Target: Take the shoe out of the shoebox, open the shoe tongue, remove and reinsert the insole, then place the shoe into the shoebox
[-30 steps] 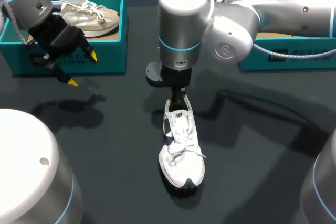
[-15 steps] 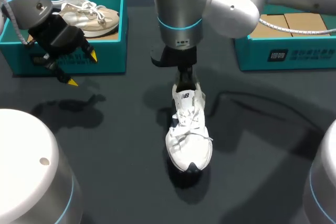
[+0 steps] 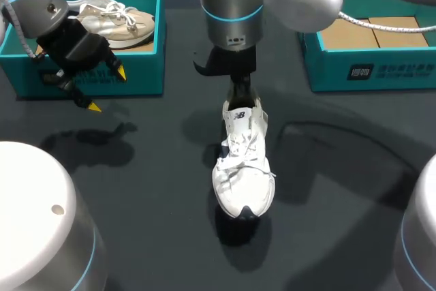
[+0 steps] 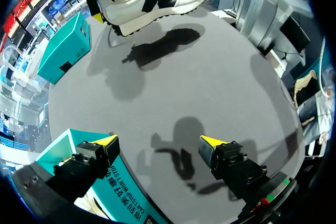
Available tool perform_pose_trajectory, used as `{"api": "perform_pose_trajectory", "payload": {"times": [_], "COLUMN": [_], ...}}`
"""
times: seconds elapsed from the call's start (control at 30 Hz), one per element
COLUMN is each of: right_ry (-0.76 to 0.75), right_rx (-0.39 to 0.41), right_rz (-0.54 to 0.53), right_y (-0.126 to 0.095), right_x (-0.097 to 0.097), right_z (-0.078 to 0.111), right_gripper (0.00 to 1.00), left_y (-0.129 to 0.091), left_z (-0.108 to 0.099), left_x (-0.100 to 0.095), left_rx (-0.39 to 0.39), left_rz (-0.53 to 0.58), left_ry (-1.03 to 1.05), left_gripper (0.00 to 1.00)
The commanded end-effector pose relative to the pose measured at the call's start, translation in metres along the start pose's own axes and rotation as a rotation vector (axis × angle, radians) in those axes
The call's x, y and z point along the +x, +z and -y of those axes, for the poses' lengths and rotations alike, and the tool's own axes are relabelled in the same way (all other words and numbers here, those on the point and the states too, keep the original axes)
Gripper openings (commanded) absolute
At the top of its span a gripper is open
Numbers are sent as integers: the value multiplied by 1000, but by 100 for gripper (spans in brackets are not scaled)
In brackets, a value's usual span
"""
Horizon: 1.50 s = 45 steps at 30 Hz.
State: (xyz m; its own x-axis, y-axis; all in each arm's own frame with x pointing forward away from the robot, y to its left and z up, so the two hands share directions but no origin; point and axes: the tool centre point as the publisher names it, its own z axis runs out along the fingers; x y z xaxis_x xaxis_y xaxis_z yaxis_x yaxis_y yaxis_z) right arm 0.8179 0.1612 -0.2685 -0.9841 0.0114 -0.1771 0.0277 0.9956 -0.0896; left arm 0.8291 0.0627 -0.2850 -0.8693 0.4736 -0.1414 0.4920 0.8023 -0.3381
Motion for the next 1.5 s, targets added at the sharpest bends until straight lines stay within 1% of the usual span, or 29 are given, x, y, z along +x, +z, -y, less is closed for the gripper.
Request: {"api": "perform_pose_trajectory", "payload": {"times": [0.03,0.07,0.1,0.2,0.27,0.4,0.53,0.6,0.63,0.73,0.8,0.83,0.9,0.93,1.0,1.03,1.07,1.1,1.5], "right_ry": [-1,7,9,10,11,8,7,11,13,8,-7,-8,-15,-11,-25,-49,-57,-26,-26], "right_rx": [-1,9,38,59,52,70,76,83,110,140,134,151,139,145,161,145,109,106,106], "right_rz": [-2,8,17,32,44,68,96,108,103,109,126,121,140,135,130,142,159,161,161], "right_y": [-1,-6,-12,-29,-40,-57,-73,-76,-77,-82,-87,-86,-87,-87,-86,-85,-85,-83,-83], "right_x": [0,-6,-12,-30,-41,-59,-77,-85,-91,-107,-118,-126,-139,-147,-161,-168,-174,-179,-179], "right_z": [1,8,15,37,50,73,103,121,130,155,167,177,191,198,208,214,219,224,224], "right_gripper": [0,0,0,0,0,0,0,0,0,0,0,0,0,0,0,0,0,0,0], "left_y": [0,0,0,0,0,0,0,0,0,0,0,0,0,0,0,0,0,0,0], "left_z": [0,0,0,0,0,0,0,0,0,0,0,0,0,0,0,0,0,0,0], "left_x": [1,1,1,1,1,1,1,1,1,1,1,1,1,1,1,1,1,1,1], "left_rx": [-2,-2,-2,-2,-2,-2,-2,-2,-2,-2,-2,-2,-2,-2,-2,-2,-2,-2,-2], "left_rz": [1,1,1,1,1,1,1,1,1,1,1,1,1,1,1,1,1,1,1], "left_ry": [1,1,1,1,1,1,1,1,1,1,1,1,1,1,1,1,1,1,1], "left_gripper": [100,100,100,100,100,100,100,100,100,100,100,100,100,100,100,100,100,100,100]}}
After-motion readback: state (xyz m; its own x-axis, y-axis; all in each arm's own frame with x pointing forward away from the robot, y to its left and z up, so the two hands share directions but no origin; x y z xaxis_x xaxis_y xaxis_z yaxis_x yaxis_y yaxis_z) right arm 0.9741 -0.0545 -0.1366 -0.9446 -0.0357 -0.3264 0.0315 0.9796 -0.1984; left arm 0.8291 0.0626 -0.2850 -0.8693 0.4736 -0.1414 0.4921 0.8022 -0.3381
